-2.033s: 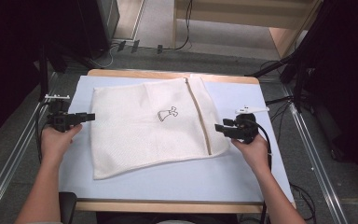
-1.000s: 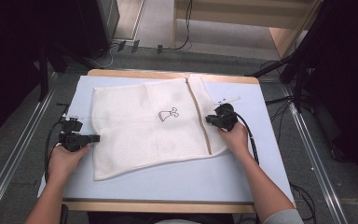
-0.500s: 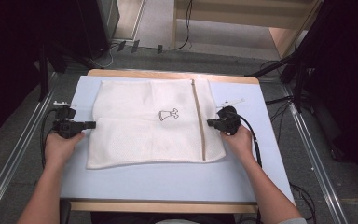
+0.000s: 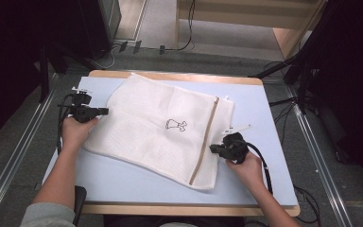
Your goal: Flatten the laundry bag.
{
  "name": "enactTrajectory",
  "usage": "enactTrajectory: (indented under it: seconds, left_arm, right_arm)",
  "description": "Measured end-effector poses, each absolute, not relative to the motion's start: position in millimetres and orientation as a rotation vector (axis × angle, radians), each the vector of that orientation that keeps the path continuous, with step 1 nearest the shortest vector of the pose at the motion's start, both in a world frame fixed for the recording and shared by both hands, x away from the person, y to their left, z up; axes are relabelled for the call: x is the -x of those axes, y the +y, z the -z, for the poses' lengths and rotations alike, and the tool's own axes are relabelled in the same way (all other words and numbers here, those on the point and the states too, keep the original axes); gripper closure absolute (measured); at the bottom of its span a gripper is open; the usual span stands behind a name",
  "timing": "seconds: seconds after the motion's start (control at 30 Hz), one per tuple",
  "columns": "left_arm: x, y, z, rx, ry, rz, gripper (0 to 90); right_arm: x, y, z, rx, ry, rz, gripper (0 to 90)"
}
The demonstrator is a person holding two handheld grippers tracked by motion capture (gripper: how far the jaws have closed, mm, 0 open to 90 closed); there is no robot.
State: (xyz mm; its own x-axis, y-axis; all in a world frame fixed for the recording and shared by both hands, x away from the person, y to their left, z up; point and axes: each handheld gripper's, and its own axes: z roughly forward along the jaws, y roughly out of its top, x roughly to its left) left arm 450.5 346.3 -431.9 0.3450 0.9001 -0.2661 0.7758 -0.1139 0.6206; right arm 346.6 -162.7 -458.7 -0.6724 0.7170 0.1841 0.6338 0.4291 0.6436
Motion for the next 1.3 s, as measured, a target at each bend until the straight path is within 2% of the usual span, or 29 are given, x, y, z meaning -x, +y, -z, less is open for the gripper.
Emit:
enactTrajectory:
  seconds: [0.3,0.43,0.47,0.5,0.53,0.6,0.7,0.9,1.3]
  left_arm:
    - [-467.8,330.9,435.2,-1.929,1.437,-0.185,87.5]
    - [-469.0,329.4,436.7,-1.931,1.437,-0.168,77.3]
    - [-468.2,330.5,435.4,-1.928,1.437,-0.169,77.3]
    - [-465.6,333.1,432.6,-1.918,1.439,-0.168,66.0]
    - [-463.9,334.2,431.6,-1.910,1.443,-0.173,60.9]
    - [-460.0,338.9,428.3,-1.902,1.445,-0.175,52.7]
    - [-451.5,344.3,421.5,-1.878,1.444,-0.182,45.9]
    - [-427.6,344.3,409.0,-1.908,1.432,-0.231,45.1]
    - [-382.4,348.1,410.6,-1.876,1.466,-0.209,46.5]
  right_arm:
    - [-314.6,-149.5,461.3,-1.147,2.655,-1.071,88.0]
    - [-314.1,-150.0,461.3,-1.123,2.689,-1.065,84.4]
    - [-314.9,-152.4,459.8,-1.123,2.687,-1.080,81.4]
    - [-315.3,-157.6,454.7,-1.102,2.658,-1.121,72.7]
    - [-315.9,-160.2,452.4,-1.092,2.633,-1.145,71.6]
    - [-316.6,-164.8,447.7,-1.114,2.603,-1.186,68.9]
    - [-318.1,-171.9,441.8,-1.130,2.550,-1.212,64.2]
    - [-335.3,-186.4,441.6,-1.180,2.477,-1.218,63.5]
    - [-378.5,-209.1,442.7,-1.274,2.387,-1.214,63.6]
